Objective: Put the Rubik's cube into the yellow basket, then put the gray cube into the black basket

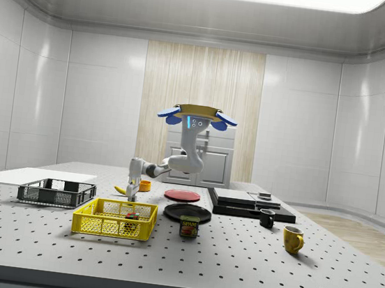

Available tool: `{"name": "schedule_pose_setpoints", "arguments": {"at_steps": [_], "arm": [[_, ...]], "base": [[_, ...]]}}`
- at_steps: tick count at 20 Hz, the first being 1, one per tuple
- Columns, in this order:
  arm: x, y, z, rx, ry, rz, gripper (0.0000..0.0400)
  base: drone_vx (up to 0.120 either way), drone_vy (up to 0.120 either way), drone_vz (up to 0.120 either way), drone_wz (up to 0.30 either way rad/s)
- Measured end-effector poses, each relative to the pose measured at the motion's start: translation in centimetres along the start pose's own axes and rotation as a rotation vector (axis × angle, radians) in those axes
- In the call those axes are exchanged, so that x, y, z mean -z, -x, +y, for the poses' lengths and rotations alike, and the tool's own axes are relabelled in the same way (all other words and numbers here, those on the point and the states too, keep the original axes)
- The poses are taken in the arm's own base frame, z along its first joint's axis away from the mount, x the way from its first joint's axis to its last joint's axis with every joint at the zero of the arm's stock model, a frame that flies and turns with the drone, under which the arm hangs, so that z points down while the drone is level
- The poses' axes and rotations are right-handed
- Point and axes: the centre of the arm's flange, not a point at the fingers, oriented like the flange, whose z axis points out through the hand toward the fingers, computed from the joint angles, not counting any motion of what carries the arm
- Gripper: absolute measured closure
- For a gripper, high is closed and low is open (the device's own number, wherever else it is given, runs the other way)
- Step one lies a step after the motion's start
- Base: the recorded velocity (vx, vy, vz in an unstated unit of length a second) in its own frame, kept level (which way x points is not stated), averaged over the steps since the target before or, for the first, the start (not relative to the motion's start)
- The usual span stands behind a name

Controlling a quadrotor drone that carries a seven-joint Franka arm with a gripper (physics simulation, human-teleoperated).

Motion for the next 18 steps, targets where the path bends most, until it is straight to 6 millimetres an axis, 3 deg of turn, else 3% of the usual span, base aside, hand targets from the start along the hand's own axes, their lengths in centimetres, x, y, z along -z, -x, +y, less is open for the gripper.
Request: {"name": "schedule_pose_setpoints", "arguments": {"at_steps": [6, 18], "arm": [[1.1, 0.0, 0.0, 0.0, 0.0, 0.0, 0.0149], [3.6, 0.0, 0.0, 0.0, 0.0, 0.0, 0.015]], "base": [[0.0, 0.0, 0.013, 0.0], [0.0, 0.0, 0.12, 0.0]]}}
